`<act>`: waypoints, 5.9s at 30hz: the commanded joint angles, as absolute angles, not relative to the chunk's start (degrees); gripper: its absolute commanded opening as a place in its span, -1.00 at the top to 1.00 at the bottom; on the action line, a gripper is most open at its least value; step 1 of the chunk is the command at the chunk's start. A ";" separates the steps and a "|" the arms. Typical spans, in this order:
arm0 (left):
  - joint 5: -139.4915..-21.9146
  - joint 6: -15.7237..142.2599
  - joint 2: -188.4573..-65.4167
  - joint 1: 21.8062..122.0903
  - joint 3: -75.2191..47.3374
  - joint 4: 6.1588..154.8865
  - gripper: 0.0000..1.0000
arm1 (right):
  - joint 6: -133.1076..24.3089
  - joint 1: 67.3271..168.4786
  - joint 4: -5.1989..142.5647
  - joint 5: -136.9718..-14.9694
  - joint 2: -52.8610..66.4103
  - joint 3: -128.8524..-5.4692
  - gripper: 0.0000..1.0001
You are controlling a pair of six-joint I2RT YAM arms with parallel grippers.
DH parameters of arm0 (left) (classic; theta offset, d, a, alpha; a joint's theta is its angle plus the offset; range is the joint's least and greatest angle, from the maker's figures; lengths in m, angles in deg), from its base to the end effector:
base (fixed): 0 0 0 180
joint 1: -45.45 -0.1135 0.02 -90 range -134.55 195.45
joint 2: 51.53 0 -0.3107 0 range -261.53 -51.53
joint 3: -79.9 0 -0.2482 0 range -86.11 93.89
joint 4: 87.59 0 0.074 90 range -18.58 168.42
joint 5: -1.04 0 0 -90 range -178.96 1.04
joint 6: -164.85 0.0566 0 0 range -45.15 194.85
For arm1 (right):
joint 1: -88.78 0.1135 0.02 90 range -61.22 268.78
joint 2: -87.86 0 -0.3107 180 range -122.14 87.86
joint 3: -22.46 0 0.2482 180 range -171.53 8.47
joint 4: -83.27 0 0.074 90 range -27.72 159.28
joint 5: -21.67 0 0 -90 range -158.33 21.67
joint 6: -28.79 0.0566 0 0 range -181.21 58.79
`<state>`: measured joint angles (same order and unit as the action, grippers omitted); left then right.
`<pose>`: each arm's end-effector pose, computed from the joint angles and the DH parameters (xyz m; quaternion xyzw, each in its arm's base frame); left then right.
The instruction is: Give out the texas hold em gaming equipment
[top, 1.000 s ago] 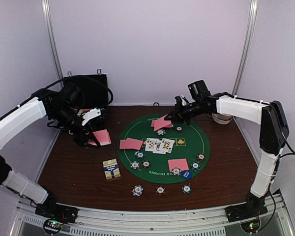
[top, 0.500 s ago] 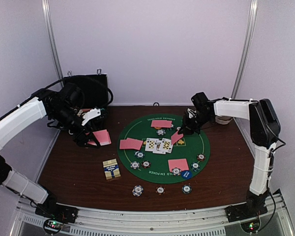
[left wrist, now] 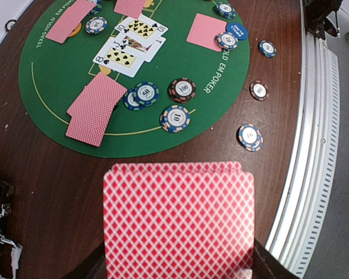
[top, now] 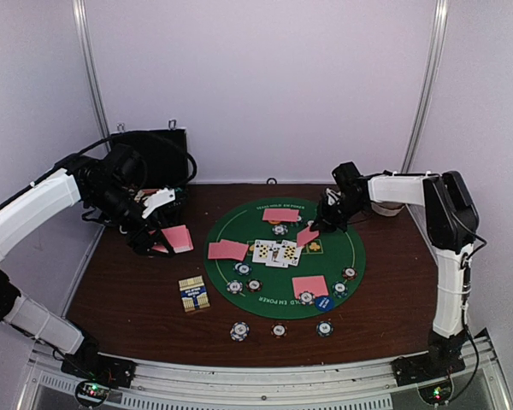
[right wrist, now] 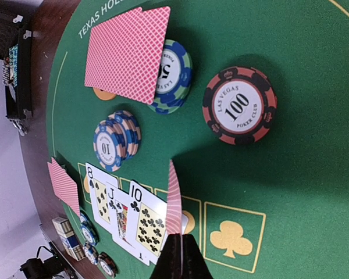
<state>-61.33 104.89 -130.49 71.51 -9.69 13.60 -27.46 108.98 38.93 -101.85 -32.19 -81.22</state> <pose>0.2144 -0.1341 0.3531 0.4891 0.8183 -0.2274 0.1986 0.4331 0.1927 0.2068 0.0369 0.9285 0.3585 0.0892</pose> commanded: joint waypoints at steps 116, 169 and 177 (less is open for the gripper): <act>-59.12 104.55 -131.04 71.11 -6.83 14.16 1.00 | -1.09 140.10 57.69 -113.85 -29.59 -95.49 0.48; -61.95 104.90 -130.97 70.50 -7.76 14.52 1.00 | -16.84 109.87 48.46 -112.98 -12.33 -62.66 1.00; -61.70 104.91 -130.72 70.45 -7.96 14.52 1.00 | -21.25 107.27 47.24 -109.41 -19.41 -64.23 1.00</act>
